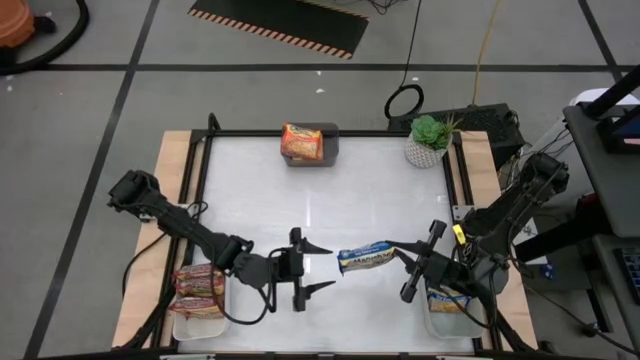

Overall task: Sort Maruchan noodles
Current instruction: Put the blue noodle pack into the gray bin

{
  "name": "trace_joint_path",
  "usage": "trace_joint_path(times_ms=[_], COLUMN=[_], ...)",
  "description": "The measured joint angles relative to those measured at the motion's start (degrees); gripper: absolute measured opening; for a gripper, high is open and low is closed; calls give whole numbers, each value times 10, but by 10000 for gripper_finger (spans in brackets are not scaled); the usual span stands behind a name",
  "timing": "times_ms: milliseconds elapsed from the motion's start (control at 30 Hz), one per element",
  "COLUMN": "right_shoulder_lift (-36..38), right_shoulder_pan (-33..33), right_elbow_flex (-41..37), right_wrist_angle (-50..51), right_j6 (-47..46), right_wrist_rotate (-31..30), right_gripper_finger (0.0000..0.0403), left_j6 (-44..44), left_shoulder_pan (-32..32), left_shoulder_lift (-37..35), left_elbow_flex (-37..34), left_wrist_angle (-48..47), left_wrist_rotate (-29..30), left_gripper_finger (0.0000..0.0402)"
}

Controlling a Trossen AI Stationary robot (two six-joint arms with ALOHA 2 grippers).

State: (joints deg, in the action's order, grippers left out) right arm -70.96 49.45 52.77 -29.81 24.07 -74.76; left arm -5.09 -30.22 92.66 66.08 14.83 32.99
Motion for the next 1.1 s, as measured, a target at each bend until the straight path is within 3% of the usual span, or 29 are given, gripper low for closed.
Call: trace_joint_path(times_ms=[167,467,733,1100], right_shoulder_lift=[0,0,0,0], right_shoulder_pan=[0,0,-4,-7], right_elbow_flex=[0,0,0,0], right_wrist_angle=[0,0,3,14], right_j6=[-3,-8,-9,-9], right_wrist_rotate=[0,0,0,0], right_gripper_finger=[0,0,0,0], left_j6=[-24,-35,-41,-14], left_shoulder_pan=[13,20,21,38], left_shoulder_lift=[0,0,70,132], left_elbow_flex=[0,0,0,0], left_wrist_angle=[-3,9,124,229], left_wrist_rotate=[0,-21,-53,-29], left_gripper_finger=[368,372,372,372])
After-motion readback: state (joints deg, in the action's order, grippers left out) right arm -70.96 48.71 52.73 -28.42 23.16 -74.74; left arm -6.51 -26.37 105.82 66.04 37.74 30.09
